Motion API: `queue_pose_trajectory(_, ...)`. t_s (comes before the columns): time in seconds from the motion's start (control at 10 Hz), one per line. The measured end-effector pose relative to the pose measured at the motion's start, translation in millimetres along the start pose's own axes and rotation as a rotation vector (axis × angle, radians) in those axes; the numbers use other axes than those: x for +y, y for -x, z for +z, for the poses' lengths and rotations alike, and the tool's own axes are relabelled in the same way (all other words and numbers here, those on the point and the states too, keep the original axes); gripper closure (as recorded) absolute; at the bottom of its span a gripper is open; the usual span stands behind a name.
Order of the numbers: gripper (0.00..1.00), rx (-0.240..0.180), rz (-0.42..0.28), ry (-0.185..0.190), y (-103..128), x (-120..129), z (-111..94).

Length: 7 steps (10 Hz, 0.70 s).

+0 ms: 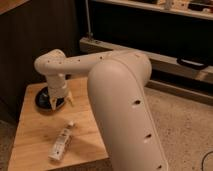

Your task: Place the bottle in the ceramic bowl

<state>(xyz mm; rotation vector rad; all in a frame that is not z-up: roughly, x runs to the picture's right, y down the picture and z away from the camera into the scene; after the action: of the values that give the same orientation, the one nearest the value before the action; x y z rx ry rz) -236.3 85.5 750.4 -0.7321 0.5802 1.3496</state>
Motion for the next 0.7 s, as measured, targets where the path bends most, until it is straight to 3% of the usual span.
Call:
queue_pose_trajectory(0.3, 0.35, 0.076, 0.036, -0.01, -37, 2, 17)
queue_pose_trajectory(0.5, 0.35, 0.131, 0.066, -0.042, -80, -6, 31)
queue_pose_trajectory(0.7, 0.35, 0.175, 0.106, -0.073, -106, -13, 50)
